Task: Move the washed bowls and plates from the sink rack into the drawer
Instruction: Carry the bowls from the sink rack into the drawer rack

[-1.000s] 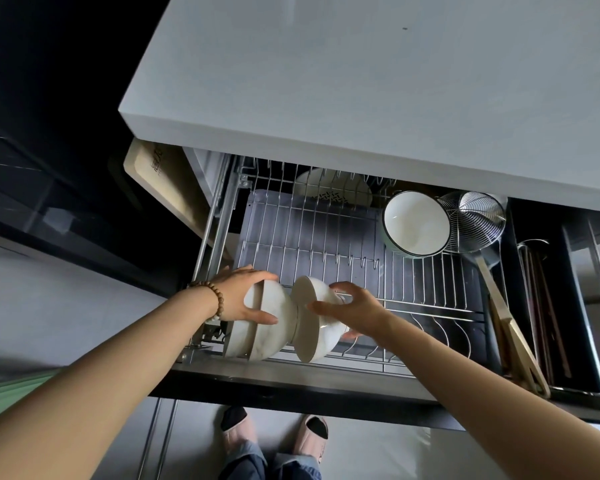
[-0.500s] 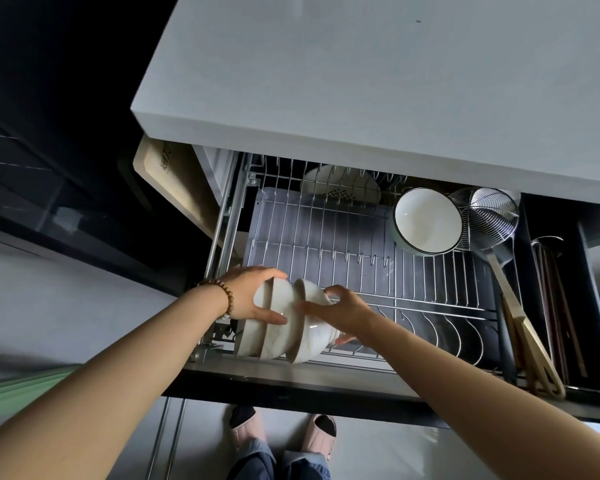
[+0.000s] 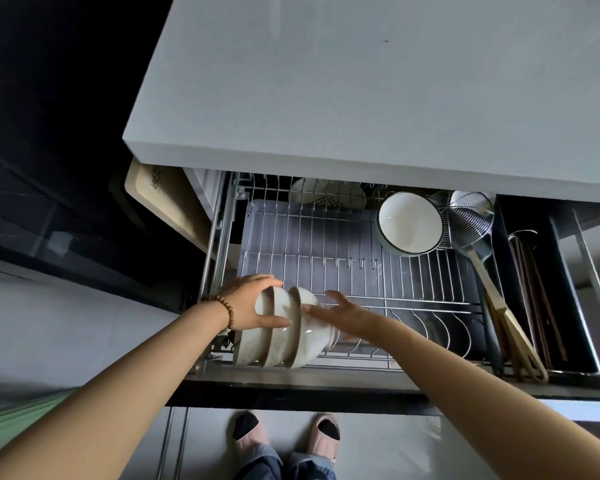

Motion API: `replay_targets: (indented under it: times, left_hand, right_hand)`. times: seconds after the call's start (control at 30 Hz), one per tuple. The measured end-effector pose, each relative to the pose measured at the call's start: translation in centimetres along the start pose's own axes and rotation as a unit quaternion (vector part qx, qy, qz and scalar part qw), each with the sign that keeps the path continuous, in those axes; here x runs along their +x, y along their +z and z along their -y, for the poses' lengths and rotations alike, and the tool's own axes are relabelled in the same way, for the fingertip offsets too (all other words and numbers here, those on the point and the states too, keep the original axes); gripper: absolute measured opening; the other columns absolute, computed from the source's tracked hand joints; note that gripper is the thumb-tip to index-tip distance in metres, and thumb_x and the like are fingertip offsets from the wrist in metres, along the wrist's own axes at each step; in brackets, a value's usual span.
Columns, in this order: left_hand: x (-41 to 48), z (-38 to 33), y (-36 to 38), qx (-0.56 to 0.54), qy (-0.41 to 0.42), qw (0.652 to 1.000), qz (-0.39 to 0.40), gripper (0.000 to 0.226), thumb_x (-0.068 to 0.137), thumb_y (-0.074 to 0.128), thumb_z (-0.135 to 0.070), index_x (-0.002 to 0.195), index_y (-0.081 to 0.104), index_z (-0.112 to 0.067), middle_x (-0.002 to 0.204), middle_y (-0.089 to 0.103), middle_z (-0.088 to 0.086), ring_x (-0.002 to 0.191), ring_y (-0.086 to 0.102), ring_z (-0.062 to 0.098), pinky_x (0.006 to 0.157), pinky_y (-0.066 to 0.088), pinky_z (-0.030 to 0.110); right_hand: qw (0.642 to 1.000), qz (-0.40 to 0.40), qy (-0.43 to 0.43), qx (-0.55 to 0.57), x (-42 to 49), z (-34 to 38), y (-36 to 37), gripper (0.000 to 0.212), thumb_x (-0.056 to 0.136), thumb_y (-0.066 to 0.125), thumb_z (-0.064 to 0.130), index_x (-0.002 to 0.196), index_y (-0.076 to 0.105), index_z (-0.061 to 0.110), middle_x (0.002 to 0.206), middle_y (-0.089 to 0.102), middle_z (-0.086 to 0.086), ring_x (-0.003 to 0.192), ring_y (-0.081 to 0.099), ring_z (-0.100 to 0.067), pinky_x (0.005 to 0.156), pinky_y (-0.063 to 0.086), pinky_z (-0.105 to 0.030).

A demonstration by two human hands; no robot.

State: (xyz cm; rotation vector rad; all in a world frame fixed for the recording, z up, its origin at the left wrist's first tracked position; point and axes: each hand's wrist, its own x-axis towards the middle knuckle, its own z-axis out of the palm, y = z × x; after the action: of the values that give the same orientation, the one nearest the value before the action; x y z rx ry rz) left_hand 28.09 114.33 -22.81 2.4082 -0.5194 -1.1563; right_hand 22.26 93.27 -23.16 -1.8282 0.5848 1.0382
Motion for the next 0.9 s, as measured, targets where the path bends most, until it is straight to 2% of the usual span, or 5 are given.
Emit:
replay_targets:
  times: [0.13,0.23,0.6,0.8,0.9]
  left_hand:
    - [-1.0,-3.2,-2.1,-0.083,-0.003,0.995,-0.054,0.055,0.085,0.054,-0.052,0.132,0.044,-0.024,0.144,0.038,-0.005,0.131,0.038,0.014,0.108,0.032,0.031]
    - [-1.8,-7.2,-4.0,-0.035,0.009,0.997,-0.072,0.043,0.090,0.049,-0.046,0.128,0.047,-0.027,0.137,0.048,-0.007,0.125,0.047,0.015,0.103,0.040,0.034]
    - [-2.1,-38.1,-3.8,0.211,0.245,0.941,-0.100,0.075,0.084,0.040,-0.067,0.146,0.021,-0.029,0.153,0.027,-0.006,0.139,0.027,0.014,0.114,0.024,0.032]
    - [0.2,-58.2,3.2,0.235,0.333,0.908,-0.095,0.077,0.084,0.038,-0.068,0.146,0.022,-0.026,0.153,0.026,-0.005,0.140,0.025,0.014,0.115,0.020,0.032]
    - [1.5,-67.0,7.9,0.236,0.364,0.898,-0.079,0.079,0.083,0.034,-0.071,0.146,0.020,-0.026,0.154,0.025,-0.005,0.141,0.022,0.014,0.117,0.019,0.034]
  right_hand:
    - [0.998,-0.056,-0.040,-0.014,-3.6,0.0,-4.2,0.070,0.093,0.060,0.043,0.151,0.030,0.017,0.148,0.045,-0.012,0.127,0.051,-0.030,0.095,0.047,-0.033]
    - [0.991,-0.116,-0.055,-0.031,-8.1,-1.1,-8.2,0.059,0.096,0.058,0.035,0.147,0.037,0.014,0.145,0.050,-0.013,0.127,0.054,-0.026,0.103,0.046,-0.035]
    - [0.927,-0.342,-0.091,-0.127,-29.8,-13.9,-25.3,0.085,0.079,0.046,0.074,0.150,0.031,0.031,0.159,0.028,0.007,0.144,0.030,-0.012,0.117,0.028,-0.029]
    - [0.884,-0.454,-0.079,-0.078,-40.0,-26.6,-36.4,0.076,0.086,0.060,0.058,0.152,0.028,0.034,0.161,0.017,0.011,0.149,0.017,-0.011,0.119,0.019,-0.028]
    - [0.867,-0.493,-0.048,-0.058,-45.2,-33.0,-41.2,0.088,0.076,0.049,0.076,0.151,0.025,0.038,0.163,0.014,0.011,0.149,0.014,-0.011,0.121,0.020,-0.035]
